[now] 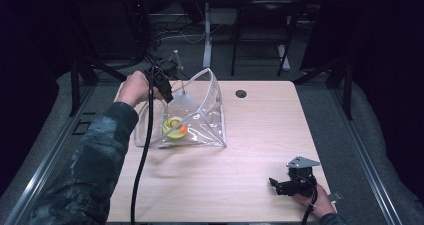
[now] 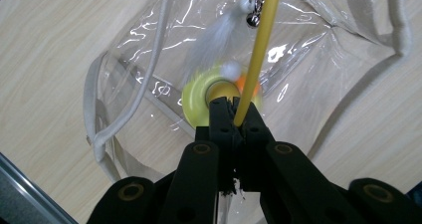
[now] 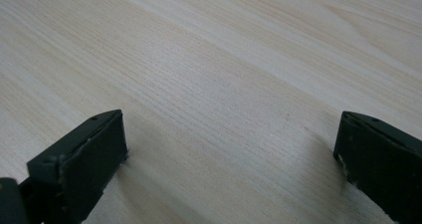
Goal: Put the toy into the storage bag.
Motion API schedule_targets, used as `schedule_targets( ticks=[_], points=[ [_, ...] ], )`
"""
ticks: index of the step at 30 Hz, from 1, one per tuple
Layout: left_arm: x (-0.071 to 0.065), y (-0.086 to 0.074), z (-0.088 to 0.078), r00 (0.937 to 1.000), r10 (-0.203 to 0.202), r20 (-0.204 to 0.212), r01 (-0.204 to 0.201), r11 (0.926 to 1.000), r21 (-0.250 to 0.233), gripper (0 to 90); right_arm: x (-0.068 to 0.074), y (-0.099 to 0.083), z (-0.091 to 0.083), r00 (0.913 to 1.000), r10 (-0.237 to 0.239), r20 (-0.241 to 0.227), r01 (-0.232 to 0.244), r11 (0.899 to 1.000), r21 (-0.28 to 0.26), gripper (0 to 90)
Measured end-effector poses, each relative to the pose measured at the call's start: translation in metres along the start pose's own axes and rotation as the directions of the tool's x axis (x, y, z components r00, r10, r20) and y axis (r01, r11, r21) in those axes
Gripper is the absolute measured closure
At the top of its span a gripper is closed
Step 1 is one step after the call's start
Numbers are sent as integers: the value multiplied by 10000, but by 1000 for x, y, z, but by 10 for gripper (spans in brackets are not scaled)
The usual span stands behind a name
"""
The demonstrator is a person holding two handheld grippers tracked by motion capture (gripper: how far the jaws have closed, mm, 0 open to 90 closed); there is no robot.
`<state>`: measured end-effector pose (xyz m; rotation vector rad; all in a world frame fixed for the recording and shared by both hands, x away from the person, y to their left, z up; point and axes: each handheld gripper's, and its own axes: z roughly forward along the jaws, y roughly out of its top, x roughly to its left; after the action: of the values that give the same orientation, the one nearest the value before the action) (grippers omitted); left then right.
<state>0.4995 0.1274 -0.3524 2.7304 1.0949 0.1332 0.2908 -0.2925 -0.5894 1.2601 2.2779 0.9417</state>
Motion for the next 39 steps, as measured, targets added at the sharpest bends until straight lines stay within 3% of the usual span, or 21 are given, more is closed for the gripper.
schedule_targets(
  ticks=[6, 12, 16, 27, 30, 33, 35, 36, 39],
  points=[
    [-1, 1, 10, 9999, -25, -168, 27, 9999, 146, 879, 0, 0, 0, 10000, 35, -4, -35, 10000, -45, 0],
    [1, 1, 16, 9998, -200, -40, 200, 9998, 4, 877, 0, 0, 0, 10000, -9, 4, 9, 10000, 5, 0],
    [1, 0, 21, 9996, -241, -173, 244, 9995, 214, 874, 0, 0, 0, 10000, -8, 2, 8, 10000, 5, 0],
    [8, -10, 18, 9975, -683, 188, 687, 9974, -214, 844, 0, 0, 0, 10000, 29, -7, -29, 10000, -37, 0],
    [7, -13, 13, 9982, -551, 230, 559, 9978, -360, 791, 0, 0, 0, 10000, -8, -1, 8, 10000, 4, 0],
    [7, -17, 6, 9970, -660, 414, 687, 9954, -674, 711, 0, 0, 0, 10000, -8, 2, 8, 10000, 10, 0],
    [7, -19, 3, 9962, -725, 478, 760, 9941, -771, 606, 0, 0, 0, 10000, -5, -1, 5, 10000, 2, 0],
    [7, -21, 0, 9963, -729, 451, 764, 9938, -806, 606, 0, 0, 0, 10000, -6, 0, 6, 10000, 7, 0],
    [6, -26, -9, 9965, -812, 195, 827, 9921, -942, 412, 0, 0, 0, 10000, -8, 2, 8, 10000, 6, 0]
  ],
)
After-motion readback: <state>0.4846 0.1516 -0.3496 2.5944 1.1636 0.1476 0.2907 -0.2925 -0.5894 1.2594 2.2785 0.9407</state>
